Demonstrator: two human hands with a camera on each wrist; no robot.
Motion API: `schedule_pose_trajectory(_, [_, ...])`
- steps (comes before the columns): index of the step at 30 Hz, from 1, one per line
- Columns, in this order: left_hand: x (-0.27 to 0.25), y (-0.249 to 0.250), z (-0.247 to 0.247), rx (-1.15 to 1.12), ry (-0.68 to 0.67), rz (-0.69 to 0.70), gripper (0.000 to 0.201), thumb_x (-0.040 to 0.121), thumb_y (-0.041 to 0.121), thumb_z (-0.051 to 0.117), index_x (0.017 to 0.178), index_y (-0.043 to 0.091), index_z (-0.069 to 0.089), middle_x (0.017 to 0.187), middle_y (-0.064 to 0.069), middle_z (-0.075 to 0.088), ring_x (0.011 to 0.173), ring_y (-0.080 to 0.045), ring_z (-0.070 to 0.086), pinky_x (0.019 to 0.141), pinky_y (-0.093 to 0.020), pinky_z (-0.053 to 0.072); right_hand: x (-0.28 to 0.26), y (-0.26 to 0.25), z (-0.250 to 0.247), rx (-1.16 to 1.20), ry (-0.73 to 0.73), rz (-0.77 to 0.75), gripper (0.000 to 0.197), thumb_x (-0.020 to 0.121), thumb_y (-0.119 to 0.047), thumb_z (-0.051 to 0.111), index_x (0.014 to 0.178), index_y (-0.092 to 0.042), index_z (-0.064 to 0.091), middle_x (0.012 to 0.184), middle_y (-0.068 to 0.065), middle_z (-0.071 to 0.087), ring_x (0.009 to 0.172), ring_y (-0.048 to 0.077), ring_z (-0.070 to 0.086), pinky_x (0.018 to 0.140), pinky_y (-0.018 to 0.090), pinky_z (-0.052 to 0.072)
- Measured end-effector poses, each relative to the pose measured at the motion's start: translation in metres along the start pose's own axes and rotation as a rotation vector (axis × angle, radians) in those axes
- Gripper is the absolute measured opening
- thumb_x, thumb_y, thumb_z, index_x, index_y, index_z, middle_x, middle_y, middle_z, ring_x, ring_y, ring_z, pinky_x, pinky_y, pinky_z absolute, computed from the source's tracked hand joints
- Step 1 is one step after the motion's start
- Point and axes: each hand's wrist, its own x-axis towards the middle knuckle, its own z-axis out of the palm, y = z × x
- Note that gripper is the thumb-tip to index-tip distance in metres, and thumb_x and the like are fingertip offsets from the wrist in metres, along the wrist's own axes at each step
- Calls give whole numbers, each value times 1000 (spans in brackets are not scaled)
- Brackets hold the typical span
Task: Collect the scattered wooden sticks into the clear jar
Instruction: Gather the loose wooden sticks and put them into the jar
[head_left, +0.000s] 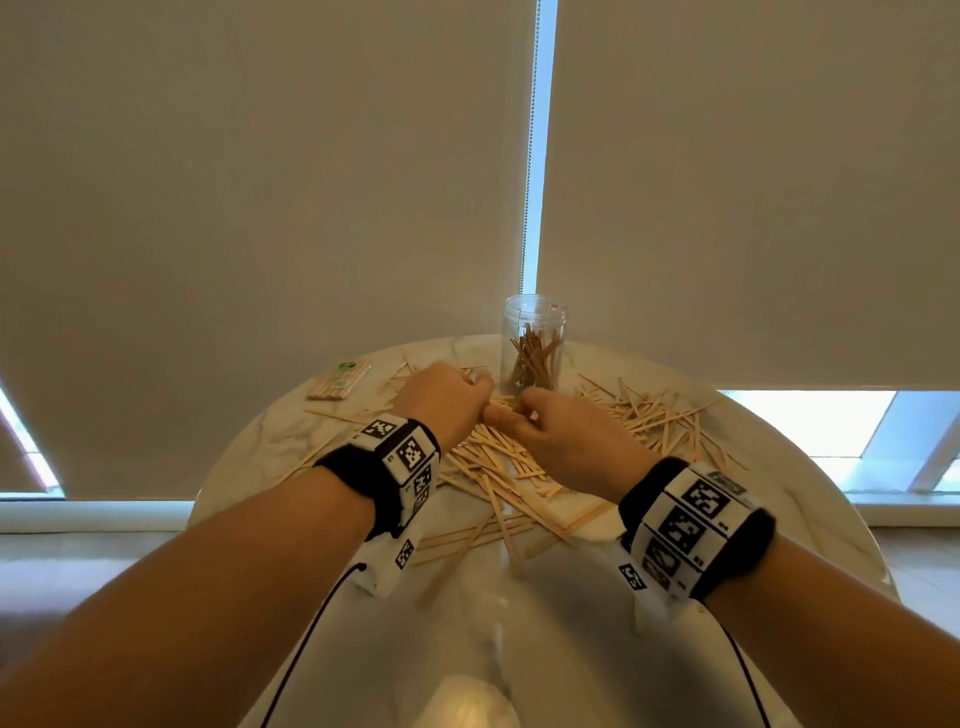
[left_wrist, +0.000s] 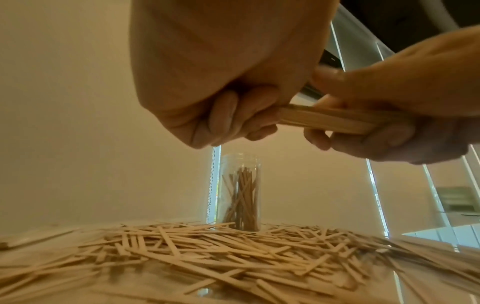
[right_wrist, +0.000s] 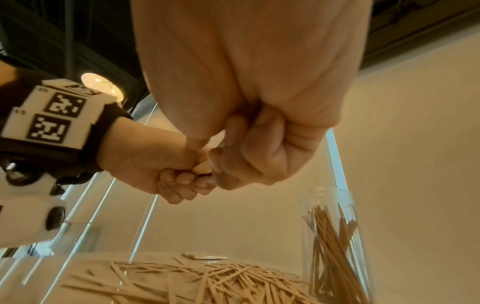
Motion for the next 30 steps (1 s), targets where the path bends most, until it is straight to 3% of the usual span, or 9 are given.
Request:
schedule_pose_trajectory(5, [14,4,13,-281,-243,-48,51,105,51,34,95,12,66,68,-5,72,55,-19,64,60,-31,53,16,13,-15,-159,41,-43,53,97,-67,36,76,-26,61,63,-4,59,55,9,52,53,23,38])
schedule_pose_trajectory(8, [40,10,14,-494,-447,-106,64,99,68,26,117,16,59,99,-11,76,77,-21,71,65,-31,56,37,24,-41,-238,24,-18,48,98,-63,42,84,-25,69,65,-5,60,56,8,52,53,23,37])
schedule_pose_trajectory(10, [67,14,13,-506,-382,-128,74,94,74,25,130,16,54,111,-13,69,88,-19,67,71,-34,58,56,33,-64,-284,68,30,47,98,-61,43,82,-25,68,69,-4,61,59,10,55,56,28,44])
schedule_pose_trajectory(14, [123,10,14,-347,-207,-111,65,97,54,55,146,13,40,128,-9,62,109,-25,63,94,-44,56,114,47,-113,-413,99,189,51,96,-62,47,80,-18,67,75,4,65,66,18,58,56,30,42])
schedule_pose_trajectory(18, [159,10,32,-219,-251,-33,95,81,53,77,153,16,27,149,-11,49,129,-29,53,107,-41,45,188,53,-123,-685,-9,249,48,95,-59,54,91,-14,70,79,3,65,77,23,63,70,33,51])
schedule_pose_trajectory(21, [175,13,53,-304,-262,0,125,69,54,86,159,16,8,158,-13,37,139,-31,44,112,-41,40,235,52,-110,-822,-183,271,45,85,-60,66,74,-16,69,74,0,65,83,24,66,83,38,55])
schedule_pose_trajectory(24, [184,13,71,-345,-274,4,139,64,55,88,160,17,-5,159,-11,35,141,-29,42,111,-39,38,269,60,-83,-1030,-275,226,49,66,-61,84,57,-17,65,62,-5,66,63,17,66,70,33,56])
schedule_pose_trajectory(26, [185,9,79,-383,-281,18,131,68,51,88,160,17,0,155,-10,42,137,-30,47,107,-37,41,279,64,-64,-1080,-261,159,46,71,-53,84,56,-17,61,54,-8,58,51,13,56,66,28,53])
schedule_pose_trajectory(30, [184,-2,82,-499,-283,10,110,76,37,86,156,22,13,142,-8,54,117,-24,57,92,-32,45,294,62,-56,-907,-378,120,36,99,-40,58,98,-7,72,82,1,70,73,17,56,68,24,43])
